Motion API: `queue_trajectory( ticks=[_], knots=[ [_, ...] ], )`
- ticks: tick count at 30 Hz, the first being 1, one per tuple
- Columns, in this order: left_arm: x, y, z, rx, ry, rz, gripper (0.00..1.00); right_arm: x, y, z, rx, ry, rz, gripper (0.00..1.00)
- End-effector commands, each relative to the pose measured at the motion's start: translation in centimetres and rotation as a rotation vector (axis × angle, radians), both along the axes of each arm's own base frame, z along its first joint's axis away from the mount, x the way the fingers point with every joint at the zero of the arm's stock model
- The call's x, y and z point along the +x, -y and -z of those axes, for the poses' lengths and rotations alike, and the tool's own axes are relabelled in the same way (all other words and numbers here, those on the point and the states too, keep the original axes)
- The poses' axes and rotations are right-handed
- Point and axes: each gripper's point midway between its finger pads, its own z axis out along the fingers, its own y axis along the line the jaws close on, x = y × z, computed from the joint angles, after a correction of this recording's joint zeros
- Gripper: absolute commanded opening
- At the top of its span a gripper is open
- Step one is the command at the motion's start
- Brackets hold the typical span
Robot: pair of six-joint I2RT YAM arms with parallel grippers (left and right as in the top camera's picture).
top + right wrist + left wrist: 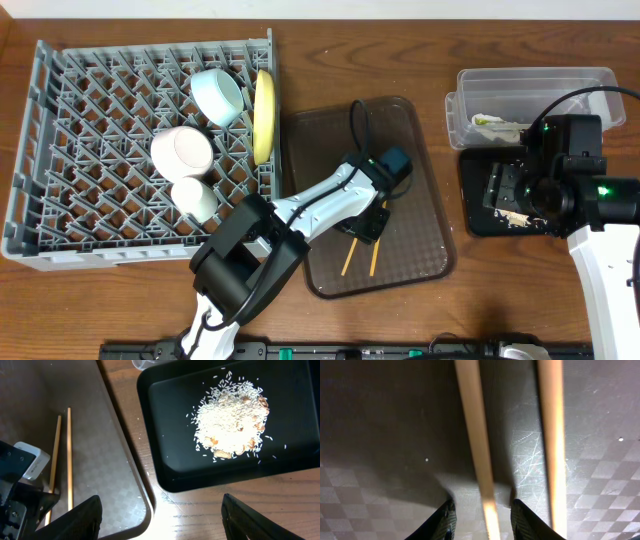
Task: Sort waste into correct bins and load items into the dishwasher rack
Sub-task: 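Reach left gripper to the chopsticks on the tray and grasp one, then carry the chopstick and insert it upright into the rack with left gripper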
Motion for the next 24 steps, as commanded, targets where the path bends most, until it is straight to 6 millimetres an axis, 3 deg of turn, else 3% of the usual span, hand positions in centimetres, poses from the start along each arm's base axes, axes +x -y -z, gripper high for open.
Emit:
queue_trajectory(
  ticks=[1,4,12,15,19,24],
  knots=[
    [-0.1,-1.0,1.3,0.054,-0.007,-0.007,0.39,0.1,0.3,-0.3,-0.006,0.006,0.009,0.74],
    [-0.1,-1.0,1.3,0.054,-0.007,-0.007,0.36,0.1,0.3,-0.3,-0.006,0.005,0.009,0.74],
    [-0.5,-1.4,1.4,0.066,-0.019,-0.006,0.08,0.0,0.3,-0.3,-0.006,0.004,0.009,0.74],
    [-0.4,-1.6,0.9,0.069,-0.011,-0.007,0.06,0.0,0.3,-0.3,-0.006,0.001,0.009,0.74],
    [1.0,-1.6,-2.0,0.059,0.078,-0.006,0.06,0.0,0.3,-0.3,-0.006,0.001,0.008,0.74],
    [2.5,-1.8,-8.1,-0.035,0.219,-0.026,0.06,0.0,0.3,-0.3,-0.006,0.001,0.008,0.74]
  ],
)
